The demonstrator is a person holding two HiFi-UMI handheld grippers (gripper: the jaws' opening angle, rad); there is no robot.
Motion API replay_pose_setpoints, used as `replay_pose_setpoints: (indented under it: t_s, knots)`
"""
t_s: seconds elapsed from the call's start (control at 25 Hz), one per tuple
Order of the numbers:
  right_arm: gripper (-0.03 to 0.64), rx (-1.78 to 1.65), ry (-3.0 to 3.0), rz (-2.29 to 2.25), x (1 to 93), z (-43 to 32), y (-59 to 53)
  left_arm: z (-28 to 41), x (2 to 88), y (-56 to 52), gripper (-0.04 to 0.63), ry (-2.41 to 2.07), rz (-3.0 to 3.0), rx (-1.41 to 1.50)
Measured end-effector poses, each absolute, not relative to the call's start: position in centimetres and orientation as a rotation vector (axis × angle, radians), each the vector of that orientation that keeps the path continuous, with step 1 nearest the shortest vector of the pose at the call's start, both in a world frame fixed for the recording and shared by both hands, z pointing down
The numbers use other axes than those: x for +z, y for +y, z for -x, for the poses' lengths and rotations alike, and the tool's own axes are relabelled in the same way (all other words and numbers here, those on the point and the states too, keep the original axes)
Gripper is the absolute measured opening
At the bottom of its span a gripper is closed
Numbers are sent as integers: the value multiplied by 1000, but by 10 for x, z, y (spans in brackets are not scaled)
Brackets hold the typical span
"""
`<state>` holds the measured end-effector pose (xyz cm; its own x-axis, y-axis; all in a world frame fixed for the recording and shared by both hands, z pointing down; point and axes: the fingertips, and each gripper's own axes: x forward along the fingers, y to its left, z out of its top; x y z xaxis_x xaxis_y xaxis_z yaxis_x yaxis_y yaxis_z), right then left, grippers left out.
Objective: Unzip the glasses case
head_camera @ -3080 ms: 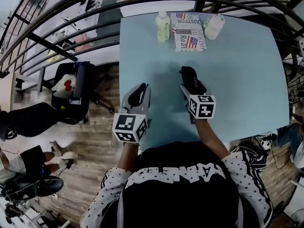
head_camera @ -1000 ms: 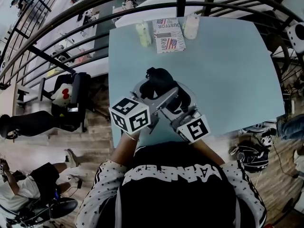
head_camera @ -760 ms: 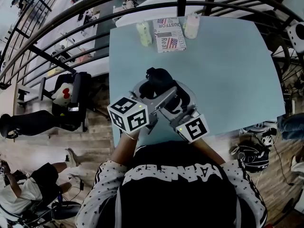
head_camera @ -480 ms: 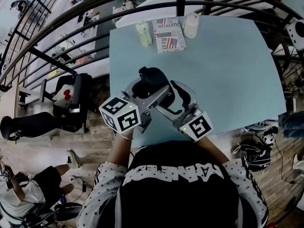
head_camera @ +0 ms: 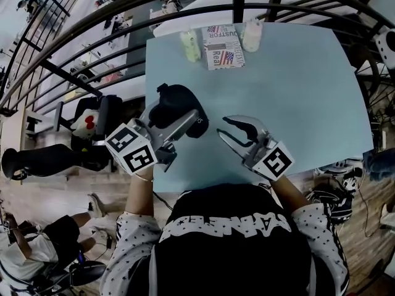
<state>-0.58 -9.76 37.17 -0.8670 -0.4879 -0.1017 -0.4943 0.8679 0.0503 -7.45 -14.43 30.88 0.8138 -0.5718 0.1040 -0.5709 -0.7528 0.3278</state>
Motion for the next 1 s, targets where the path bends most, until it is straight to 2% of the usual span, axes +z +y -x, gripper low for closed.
replay_pose_setpoints:
  t_s: [0.04,0.12,0.4,1.0]
  knots:
    - [87,121,2954,779,371,6,-99,77,306,-142,0,-863,-2663,-6]
    - [67,124,2958,773,371,7,-102,80,300,-138,0,-854,-2679,-21]
    - [66,197,3077,613,379,30,-97,83,286,-124,0,-803,-2706,-52]
    - [71,207,3070,567,374,56,-99,88,280,-119,0,-716,-2713,-96]
